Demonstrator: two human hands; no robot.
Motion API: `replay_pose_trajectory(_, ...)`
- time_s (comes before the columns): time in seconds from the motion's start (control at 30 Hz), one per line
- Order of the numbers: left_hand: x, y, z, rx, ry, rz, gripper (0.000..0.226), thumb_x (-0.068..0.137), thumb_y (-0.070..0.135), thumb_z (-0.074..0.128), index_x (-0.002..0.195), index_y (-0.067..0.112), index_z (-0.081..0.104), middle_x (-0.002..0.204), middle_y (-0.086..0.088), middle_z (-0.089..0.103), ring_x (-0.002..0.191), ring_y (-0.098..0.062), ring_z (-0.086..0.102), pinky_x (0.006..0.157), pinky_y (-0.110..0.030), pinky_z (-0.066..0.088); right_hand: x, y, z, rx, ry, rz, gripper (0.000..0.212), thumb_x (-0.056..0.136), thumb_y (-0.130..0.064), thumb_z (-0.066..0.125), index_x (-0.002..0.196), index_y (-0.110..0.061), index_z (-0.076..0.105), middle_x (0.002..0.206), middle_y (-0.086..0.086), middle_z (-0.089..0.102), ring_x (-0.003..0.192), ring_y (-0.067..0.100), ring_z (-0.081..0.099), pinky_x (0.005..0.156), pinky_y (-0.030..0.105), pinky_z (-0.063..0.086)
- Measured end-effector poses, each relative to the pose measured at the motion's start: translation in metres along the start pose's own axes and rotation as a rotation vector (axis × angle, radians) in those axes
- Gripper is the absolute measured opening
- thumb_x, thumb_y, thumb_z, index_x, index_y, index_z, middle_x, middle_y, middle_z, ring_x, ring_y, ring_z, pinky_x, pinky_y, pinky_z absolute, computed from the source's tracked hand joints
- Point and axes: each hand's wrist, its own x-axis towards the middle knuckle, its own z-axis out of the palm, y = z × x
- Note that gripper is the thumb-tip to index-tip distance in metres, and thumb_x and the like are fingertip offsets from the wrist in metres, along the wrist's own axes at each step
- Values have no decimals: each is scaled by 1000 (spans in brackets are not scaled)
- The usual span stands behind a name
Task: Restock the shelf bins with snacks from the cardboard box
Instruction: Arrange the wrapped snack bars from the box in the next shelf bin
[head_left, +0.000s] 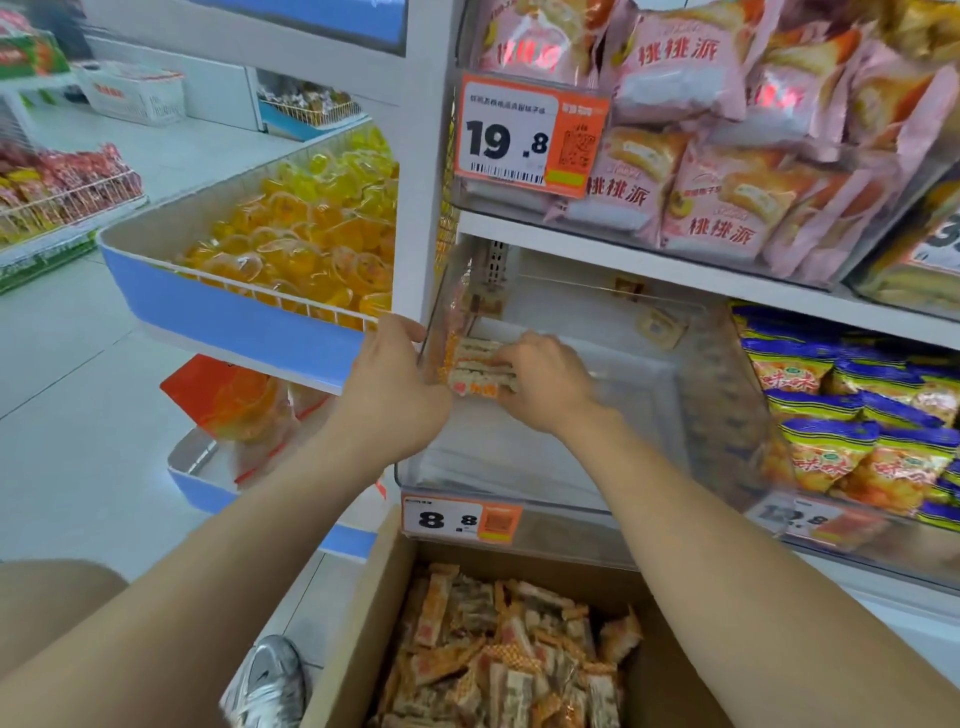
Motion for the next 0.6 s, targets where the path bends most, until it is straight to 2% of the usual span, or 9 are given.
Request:
replay_pose_trajectory(0.07,0,1,0,-46,4,-11,49,95,29,71,135,24,43,121,3,55,110,-21,56,79,-37,51,5,0,4,-16,28,33,36,91,-26,70,126,-28,73,126,11,54,119,38,50,100,44,48)
replay_pose_trajectory(0.13,-2,1,0,-67,3,-11,50,94,32,73,134,26,43,120,3,55,109,-20,56,83,-40,53,9,1,8,30,5,49,38,92,-22,67,130,-25,72,126,14,53,120,40,49,100,46,50)
replay_pose_trajectory(0.2,-4,1,2,-58,3,3,50,93,33,74,132,27,42,124,1,53,109,-21,58,88,-45,56,10,-1,10,25,1,36,38,91,-18,64,127,-20,72,122,15,57,117,40,53,93,44,53)
replay_pose_trajectory(0.3,-6,2,3,-50,5,11,52,93,33,75,131,26,41,128,-2,50,109,-21,58,88,-44,56,7,-7,10,-50,48,-7,33,86,-18,63,118,-16,72,116,12,60,112,38,57,85,41,50)
replay_pose_trajectory(0.5,-7,4,3,-38,2,18,48,93,30,74,126,27,40,129,-4,50,109,-23,57,82,-39,51,4,-5,9,-113,68,-18,43,85,-28,68,127,-19,68,123,9,62,118,34,56,97,42,47)
replay_pose_trajectory(0.6,-7,4,3,-39,-8,4,51,93,34,75,130,27,41,130,-4,51,108,-22,57,84,-40,54,3,-3,10,-129,86,-39,44,86,-31,69,128,-19,67,124,9,62,120,33,55,99,42,46)
